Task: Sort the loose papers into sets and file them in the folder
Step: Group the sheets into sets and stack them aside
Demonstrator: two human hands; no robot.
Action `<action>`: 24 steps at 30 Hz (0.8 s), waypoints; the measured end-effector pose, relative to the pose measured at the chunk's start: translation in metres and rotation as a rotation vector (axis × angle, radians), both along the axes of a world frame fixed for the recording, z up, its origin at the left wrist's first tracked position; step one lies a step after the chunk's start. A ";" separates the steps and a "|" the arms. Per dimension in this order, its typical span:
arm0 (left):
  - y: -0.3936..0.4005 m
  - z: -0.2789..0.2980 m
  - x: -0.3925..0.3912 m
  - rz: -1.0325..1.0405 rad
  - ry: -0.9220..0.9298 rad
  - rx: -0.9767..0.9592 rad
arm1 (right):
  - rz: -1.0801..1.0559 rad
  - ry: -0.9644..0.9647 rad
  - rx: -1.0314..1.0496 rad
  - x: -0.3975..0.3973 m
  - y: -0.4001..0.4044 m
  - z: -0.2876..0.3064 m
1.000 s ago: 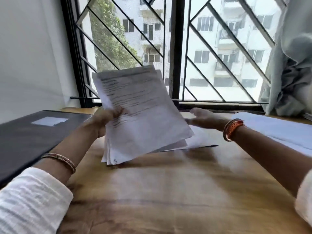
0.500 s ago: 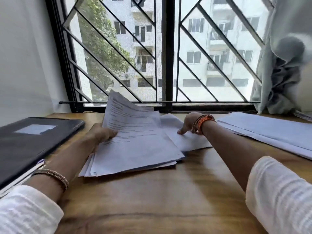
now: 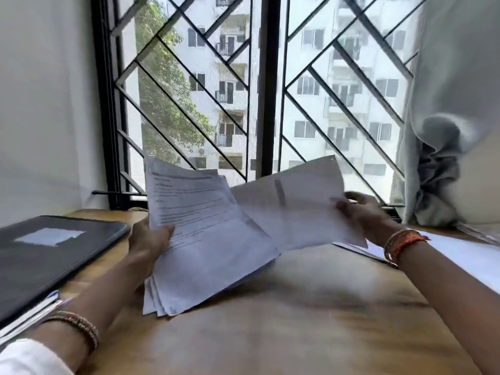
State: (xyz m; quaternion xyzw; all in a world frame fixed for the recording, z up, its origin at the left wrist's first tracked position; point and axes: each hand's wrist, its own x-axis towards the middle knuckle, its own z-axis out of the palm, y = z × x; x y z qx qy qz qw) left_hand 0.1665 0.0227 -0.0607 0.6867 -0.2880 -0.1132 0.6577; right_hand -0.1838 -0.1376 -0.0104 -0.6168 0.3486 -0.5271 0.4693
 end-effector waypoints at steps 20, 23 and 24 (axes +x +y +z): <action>-0.001 -0.001 -0.024 -0.151 0.157 -0.095 | -0.289 -0.329 -0.382 0.048 0.031 0.009; 0.004 0.001 -0.024 -0.152 0.165 -0.105 | -0.469 -0.097 -1.000 0.058 0.077 0.039; 0.005 0.000 -0.023 -0.147 0.167 -0.122 | -0.419 -0.014 -1.161 0.061 0.097 0.042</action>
